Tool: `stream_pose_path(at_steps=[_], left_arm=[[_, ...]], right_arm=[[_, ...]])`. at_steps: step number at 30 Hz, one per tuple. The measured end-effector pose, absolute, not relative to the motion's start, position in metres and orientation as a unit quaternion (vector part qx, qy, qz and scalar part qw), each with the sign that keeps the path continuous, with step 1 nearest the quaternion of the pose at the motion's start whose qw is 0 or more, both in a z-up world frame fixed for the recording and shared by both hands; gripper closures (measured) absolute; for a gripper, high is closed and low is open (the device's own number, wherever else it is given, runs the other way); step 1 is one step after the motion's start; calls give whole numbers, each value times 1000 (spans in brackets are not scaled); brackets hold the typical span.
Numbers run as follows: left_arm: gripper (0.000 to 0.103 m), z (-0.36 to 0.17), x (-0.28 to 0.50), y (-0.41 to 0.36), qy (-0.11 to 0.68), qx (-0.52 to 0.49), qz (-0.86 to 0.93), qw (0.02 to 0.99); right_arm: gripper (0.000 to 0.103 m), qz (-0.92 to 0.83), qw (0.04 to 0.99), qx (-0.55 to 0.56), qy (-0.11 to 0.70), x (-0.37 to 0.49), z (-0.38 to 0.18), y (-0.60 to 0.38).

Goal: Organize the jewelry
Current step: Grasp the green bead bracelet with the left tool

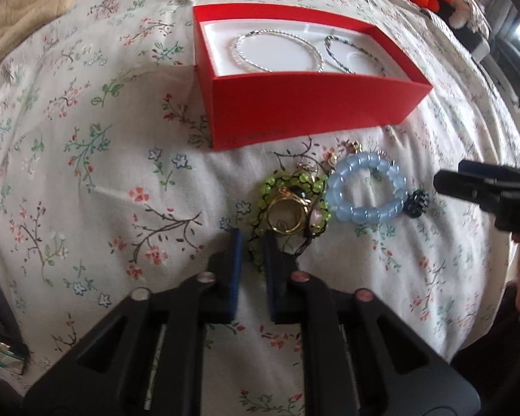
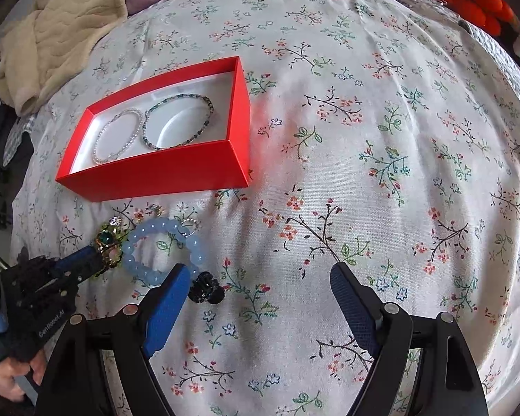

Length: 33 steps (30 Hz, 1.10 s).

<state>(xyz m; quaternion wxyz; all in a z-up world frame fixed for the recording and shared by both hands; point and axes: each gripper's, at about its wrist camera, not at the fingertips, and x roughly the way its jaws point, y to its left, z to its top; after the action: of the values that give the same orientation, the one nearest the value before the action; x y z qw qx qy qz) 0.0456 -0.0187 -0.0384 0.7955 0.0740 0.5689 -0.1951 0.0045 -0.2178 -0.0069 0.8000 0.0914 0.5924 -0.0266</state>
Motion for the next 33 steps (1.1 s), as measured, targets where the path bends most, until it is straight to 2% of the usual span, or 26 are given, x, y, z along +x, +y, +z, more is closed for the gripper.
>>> stream_pose_path(at_steps=[1, 17, 33], left_arm=[[97, -38, 45, -18, 570, 71, -194, 796], [97, 24, 39, 5, 501, -29, -244, 830], [97, 60, 33, 24, 463, -94, -285, 834]], right_arm=[[19, -27, 799, 92, 593, 5, -7, -218], [19, -21, 801, 89, 592, 11, -6, -210], [19, 0, 791, 120, 599, 31, -16, -202]])
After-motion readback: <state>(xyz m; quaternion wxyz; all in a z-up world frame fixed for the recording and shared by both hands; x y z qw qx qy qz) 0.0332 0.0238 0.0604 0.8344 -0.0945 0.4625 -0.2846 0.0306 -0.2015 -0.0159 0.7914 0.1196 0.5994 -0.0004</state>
